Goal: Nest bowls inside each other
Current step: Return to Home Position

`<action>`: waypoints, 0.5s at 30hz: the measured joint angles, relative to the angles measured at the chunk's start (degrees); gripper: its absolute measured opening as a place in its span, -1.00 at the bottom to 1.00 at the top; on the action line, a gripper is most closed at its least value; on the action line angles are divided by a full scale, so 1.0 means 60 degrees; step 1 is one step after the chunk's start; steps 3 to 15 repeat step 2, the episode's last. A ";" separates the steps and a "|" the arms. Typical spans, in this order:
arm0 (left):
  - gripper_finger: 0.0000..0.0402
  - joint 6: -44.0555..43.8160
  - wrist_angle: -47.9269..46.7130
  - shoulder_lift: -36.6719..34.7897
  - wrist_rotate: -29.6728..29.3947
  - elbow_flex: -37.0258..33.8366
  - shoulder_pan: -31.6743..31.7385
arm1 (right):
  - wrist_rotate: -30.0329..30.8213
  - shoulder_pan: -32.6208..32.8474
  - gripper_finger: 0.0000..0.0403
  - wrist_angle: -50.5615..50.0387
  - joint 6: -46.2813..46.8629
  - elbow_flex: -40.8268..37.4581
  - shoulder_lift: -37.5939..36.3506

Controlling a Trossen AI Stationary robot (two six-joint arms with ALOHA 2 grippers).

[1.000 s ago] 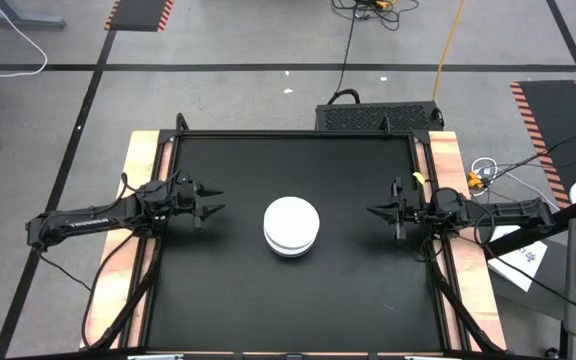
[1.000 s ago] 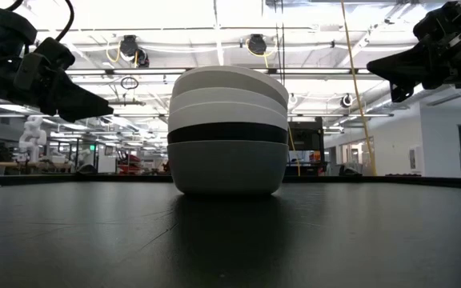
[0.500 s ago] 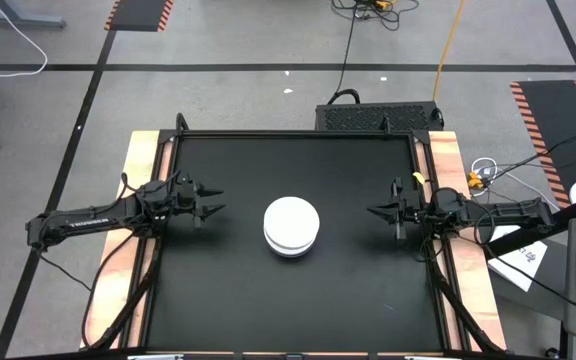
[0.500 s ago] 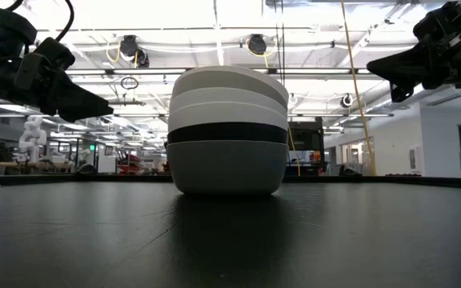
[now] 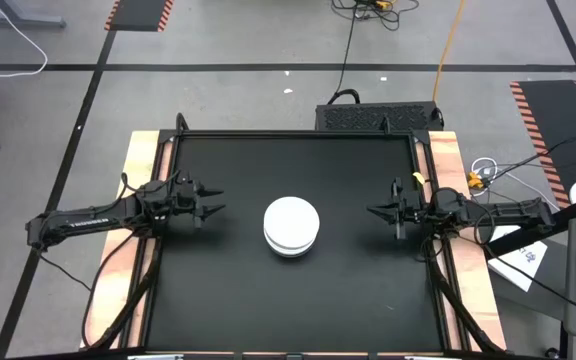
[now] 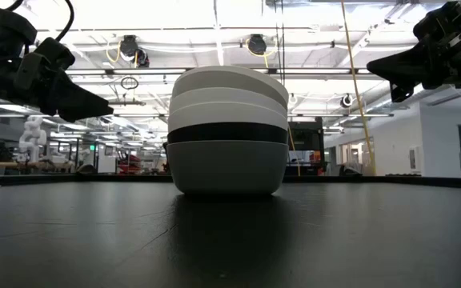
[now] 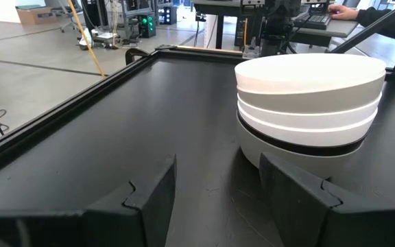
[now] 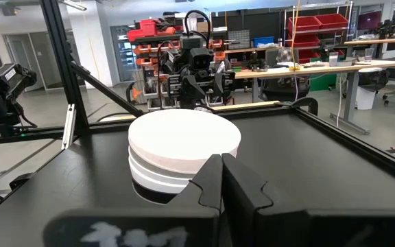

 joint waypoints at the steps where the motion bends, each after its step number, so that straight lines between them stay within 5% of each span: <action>1: 0.05 0.0000 0.0001 0.0001 -0.0003 -0.0001 0.0000 | 0.0000 0.0000 -1.00 0.0000 0.0000 0.0003 0.0000; 15: 0.05 0.0000 0.0001 0.0003 -0.0003 0.0000 0.0000 | 0.0000 0.0000 -1.00 0.0000 0.0000 -0.0001 -0.0004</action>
